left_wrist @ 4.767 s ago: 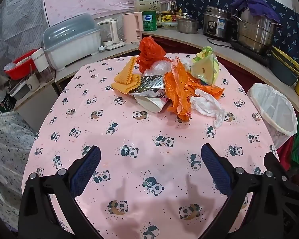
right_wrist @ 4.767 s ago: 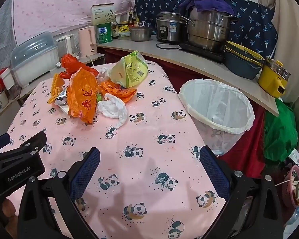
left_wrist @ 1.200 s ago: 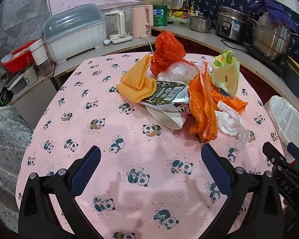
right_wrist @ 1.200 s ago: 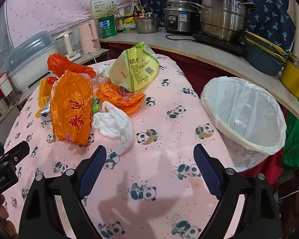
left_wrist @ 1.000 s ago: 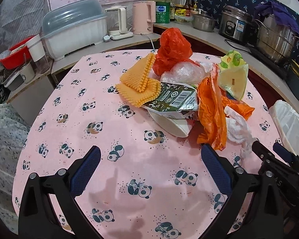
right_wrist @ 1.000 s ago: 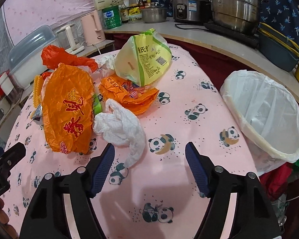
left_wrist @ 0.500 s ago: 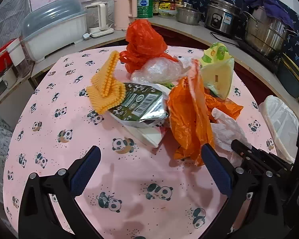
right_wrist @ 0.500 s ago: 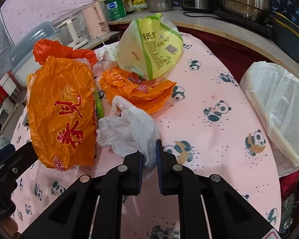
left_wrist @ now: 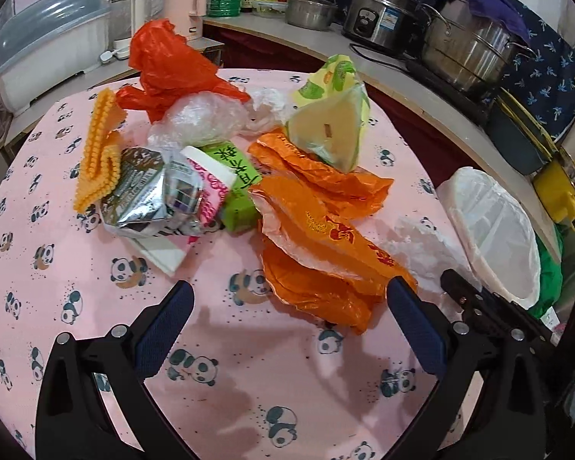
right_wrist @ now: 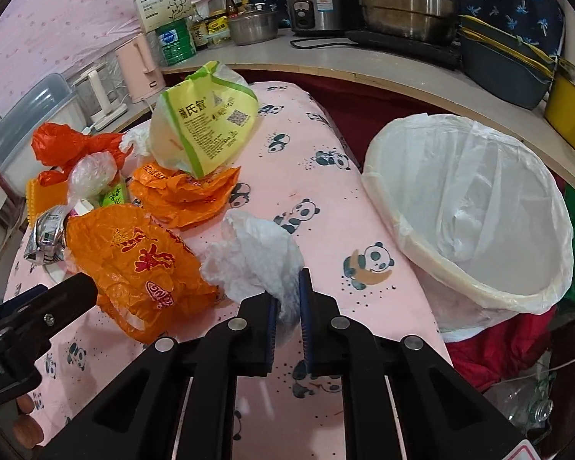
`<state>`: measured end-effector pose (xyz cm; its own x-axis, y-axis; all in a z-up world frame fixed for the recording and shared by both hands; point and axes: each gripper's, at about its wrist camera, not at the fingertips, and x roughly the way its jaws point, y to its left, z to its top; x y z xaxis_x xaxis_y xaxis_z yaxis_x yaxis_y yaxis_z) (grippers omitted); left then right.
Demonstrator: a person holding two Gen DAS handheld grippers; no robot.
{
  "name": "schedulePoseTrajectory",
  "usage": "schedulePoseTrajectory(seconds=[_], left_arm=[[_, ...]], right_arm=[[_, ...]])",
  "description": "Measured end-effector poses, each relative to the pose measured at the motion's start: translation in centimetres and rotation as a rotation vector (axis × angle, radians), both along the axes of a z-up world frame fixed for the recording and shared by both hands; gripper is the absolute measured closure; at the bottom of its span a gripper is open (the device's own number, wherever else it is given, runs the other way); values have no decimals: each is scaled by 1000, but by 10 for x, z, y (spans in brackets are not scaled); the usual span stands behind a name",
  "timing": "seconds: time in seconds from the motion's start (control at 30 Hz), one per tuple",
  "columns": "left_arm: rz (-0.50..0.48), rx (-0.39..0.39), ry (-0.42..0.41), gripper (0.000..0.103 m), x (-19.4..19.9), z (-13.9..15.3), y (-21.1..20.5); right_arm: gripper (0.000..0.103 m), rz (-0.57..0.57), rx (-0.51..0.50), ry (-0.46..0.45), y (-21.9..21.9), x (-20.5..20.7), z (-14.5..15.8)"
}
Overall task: Collect trash
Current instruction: 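Grasp the orange bag with red print with the left tool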
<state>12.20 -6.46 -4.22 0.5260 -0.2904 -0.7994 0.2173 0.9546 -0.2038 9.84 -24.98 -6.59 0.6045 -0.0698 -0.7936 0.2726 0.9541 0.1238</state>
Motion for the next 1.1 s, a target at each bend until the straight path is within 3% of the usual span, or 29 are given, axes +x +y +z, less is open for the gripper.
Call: schedulePoseTrajectory(seconds=[0.17,0.4,0.53,0.6,0.87,1.1], left_arm=[[-3,-35,50,7,4,-5,-15],[50,78,129,7,18,-34,-29],[92,21,165,7,22,-44,-18],[82,3,154,13,22,-43,-20],[15,-49,140,69,22,-40,-32],[-56,-11,69,84,11,-12,-49]], right_arm=[[93,-19,13,-2,-7,-6,-1],[93,-30,28,-4,-14,-13,-2],[93,-27,38,5,-16,-15,-6],[93,-19,43,10,-14,-15,-8],[93,-13,54,6,-13,-16,-8],[92,-23,39,-53,-23,-22,18]])
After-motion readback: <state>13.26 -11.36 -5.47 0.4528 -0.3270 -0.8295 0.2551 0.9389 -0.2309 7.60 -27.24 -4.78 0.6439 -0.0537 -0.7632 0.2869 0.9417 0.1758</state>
